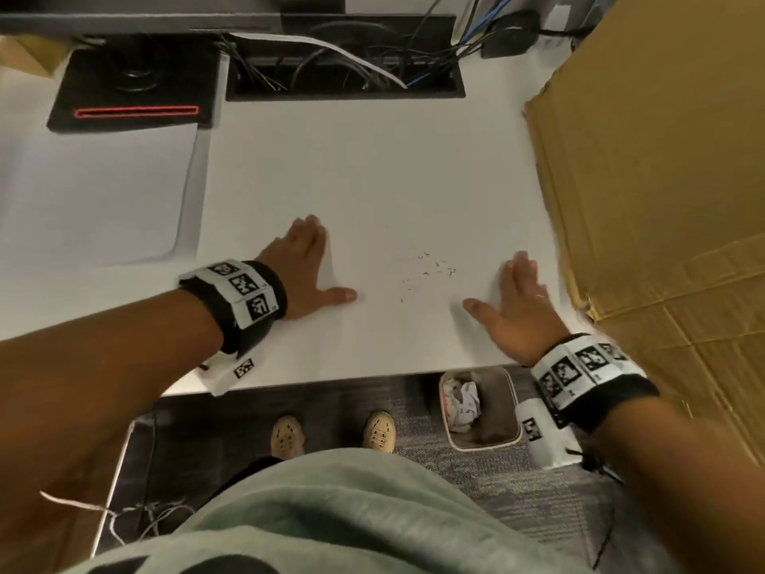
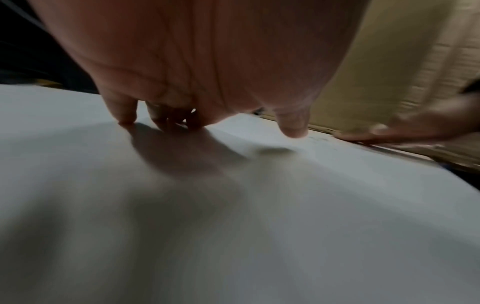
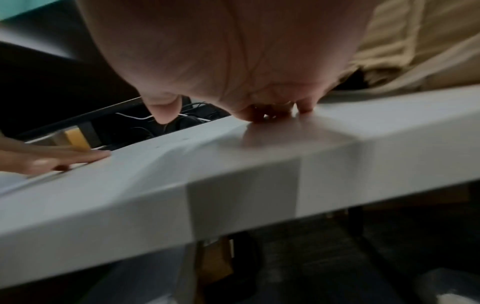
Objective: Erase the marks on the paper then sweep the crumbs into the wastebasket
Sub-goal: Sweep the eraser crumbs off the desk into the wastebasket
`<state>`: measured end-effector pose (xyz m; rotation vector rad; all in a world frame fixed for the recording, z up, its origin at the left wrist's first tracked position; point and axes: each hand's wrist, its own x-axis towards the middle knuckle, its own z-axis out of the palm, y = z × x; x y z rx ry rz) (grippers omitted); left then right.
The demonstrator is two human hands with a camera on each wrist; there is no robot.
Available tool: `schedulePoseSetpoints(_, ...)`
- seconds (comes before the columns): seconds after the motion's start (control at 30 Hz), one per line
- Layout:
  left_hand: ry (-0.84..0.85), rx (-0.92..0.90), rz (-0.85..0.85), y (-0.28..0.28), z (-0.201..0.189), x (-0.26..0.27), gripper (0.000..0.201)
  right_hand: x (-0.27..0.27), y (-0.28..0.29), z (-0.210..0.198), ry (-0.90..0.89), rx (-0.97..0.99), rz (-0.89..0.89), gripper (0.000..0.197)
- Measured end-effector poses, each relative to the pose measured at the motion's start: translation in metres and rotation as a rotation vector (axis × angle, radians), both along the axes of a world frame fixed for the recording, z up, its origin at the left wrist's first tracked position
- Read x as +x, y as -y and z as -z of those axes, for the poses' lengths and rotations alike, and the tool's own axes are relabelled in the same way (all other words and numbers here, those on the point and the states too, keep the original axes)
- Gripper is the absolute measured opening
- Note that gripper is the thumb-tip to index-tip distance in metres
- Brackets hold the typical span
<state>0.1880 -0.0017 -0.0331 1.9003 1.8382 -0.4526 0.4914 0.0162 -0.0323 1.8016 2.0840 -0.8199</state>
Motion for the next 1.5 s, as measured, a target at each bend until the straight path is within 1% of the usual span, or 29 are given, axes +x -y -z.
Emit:
schedulePoseSetpoints(0.1, 0.048, -0.041, 0.136, 0.014, 0.0, 0.033, 0.111, -0.04, 0.02, 0.002, -0.057, 0.003, -0.147, 0.091)
schedulePoseSetpoints(0.17, 0.089, -0.064, 0.186, 0.021, -0.004, 0.04, 0.109, -0.048, 0.026, -0.003, -0.134, -0.009, -0.187, 0.088)
schedulePoseSetpoints(0.23, 0.112, -0.044, 0.15, 0.031, -0.01, 0.031, 0.109, -0.031, 0.029, -0.005, -0.154, 0.021, -0.133, 0.087)
schedulePoseSetpoints(0.3, 0.065, -0.011, 0.031, 0.049, -0.014, 0.01, 0.109, 0.001, 0.037, -0.003, -0.069, 0.072, -0.039, 0.09)
schedulePoseSetpoints(0.33, 0.026, -0.022, -0.027, 0.06, -0.014, -0.001, 0.11, 0.015, 0.045, -0.002, -0.01, 0.078, -0.008, 0.093)
schedulePoseSetpoints(0.4, -0.029, -0.071, -0.07, 0.083, -0.011, -0.014, 0.122, 0.025, 0.065, 0.0, 0.066, 0.076, 0.025, 0.101)
schedulePoseSetpoints(0.43, -0.028, -0.091, -0.062, 0.091, -0.009, -0.012, 0.128, 0.018, 0.073, 0.002, 0.065, 0.083, 0.03, 0.101)
schedulePoseSetpoints(0.47, -0.011, -0.098, -0.035, 0.095, -0.006, -0.005, 0.129, 0.005, 0.078, 0.005, 0.046, 0.08, 0.016, 0.1)
schedulePoseSetpoints(0.5, 0.011, -0.084, 0.011, 0.095, -0.003, 0.007, 0.126, -0.011, 0.081, 0.008, 0.027, 0.072, -0.024, 0.101)
schedulePoseSetpoints(0.6, 0.106, -0.059, 0.191, 0.087, -0.003, 0.049, 0.107, -0.054, 0.077, 0.014, -0.078, 0.097, -0.195, 0.103)
schedulePoseSetpoints(0.67, 0.141, -0.061, 0.231, 0.082, -0.006, 0.052, 0.105, -0.05, 0.073, 0.012, -0.123, 0.086, -0.209, 0.098)
schedulePoseSetpoints(0.7, 0.14, -0.041, 0.199, 0.084, -0.008, 0.042, 0.109, -0.036, 0.073, 0.01, -0.12, 0.085, -0.175, 0.098)
schedulePoseSetpoints(0.73, 0.128, -0.011, 0.128, 0.09, -0.009, 0.026, 0.114, -0.015, 0.075, 0.01, -0.094, 0.1, -0.126, 0.1)
schedulePoseSetpoints(0.8, 0.069, 0.002, -0.061, 0.111, -0.009, -0.011, 0.124, 0.025, 0.086, 0.01, 0.005, 0.146, -0.025, 0.106)
schedulePoseSetpoints(0.83, 0.025, -0.027, -0.13, 0.124, -0.011, -0.025, 0.131, 0.035, 0.093, 0.009, 0.054, 0.148, -0.006, 0.107)
schedulePoseSetpoints(0.87, -0.01, -0.085, -0.163, 0.136, -0.013, -0.034, 0.136, 0.038, 0.1, 0.009, 0.085, 0.132, -0.011, 0.106)
schedulePoseSetpoints(0.9, -0.028, -0.139, -0.163, 0.145, -0.014, -0.035, 0.137, 0.031, 0.105, 0.008, 0.096, 0.111, -0.036, 0.107)
schedulePoseSetpoints(0.97, -0.015, -0.205, -0.12, 0.15, -0.012, -0.019, 0.131, 0.002, 0.11, 0.011, 0.074, 0.085, -0.121, 0.105)
schedulePoseSetpoints(1.03, 0.037, -0.198, -0.018, 0.136, -0.01, 0.01, 0.129, -0.032, 0.103, 0.011, 0.009, 0.088, -0.221, 0.1)
schedulePoseSetpoints(1.07, 0.054, -0.172, 0.072, 0.127, -0.009, 0.026, 0.123, -0.045, 0.097, 0.012, -0.012, 0.1, -0.281, 0.099)
schedulePoseSetpoints(1.13, 0.115, -0.148, 0.215, 0.104, -0.008, 0.05, 0.101, -0.059, 0.081, 0.011, -0.039, 0.099, -0.369, 0.098)
schedulePoseSetpoints(1.17, 0.142, -0.135, 0.237, 0.089, -0.009, 0.055, 0.093, -0.057, 0.069, 0.009, -0.048, 0.093, -0.36, 0.096)
schedulePoseSetpoints(1.2, 0.153, -0.101, 0.227, 0.073, -0.011, 0.056, 0.089, -0.051, 0.055, 0.006, -0.042, 0.088, -0.316, 0.091)
schedulePoseSetpoints(1.27, 0.142, -0.016, 0.143, 0.035, -0.014, 0.047, 0.086, -0.032, 0.024, 0.0, -0.003, 0.078, -0.194, 0.08)
schedulePoseSetpoints(1.33, 0.111, 0.018, 0.07, -0.005, -0.013, 0.035, 0.088, -0.017, -0.002, -0.002, 0.043, 0.046, -0.146, 0.079)
schedulePoseSetpoints(1.43, 0.02, -0.027, 0.067, -0.048, -0.01, 0.029, 0.096, -0.017, -0.017, 0.001, 0.073, 0.013, -0.223, 0.083)
schedulePoseSetpoints(1.5, -0.018, -0.028, 0.112, -0.056, -0.007, 0.034, 0.1, -0.024, -0.011, 0.001, 0.05, 0.001, -0.343, 0.086)
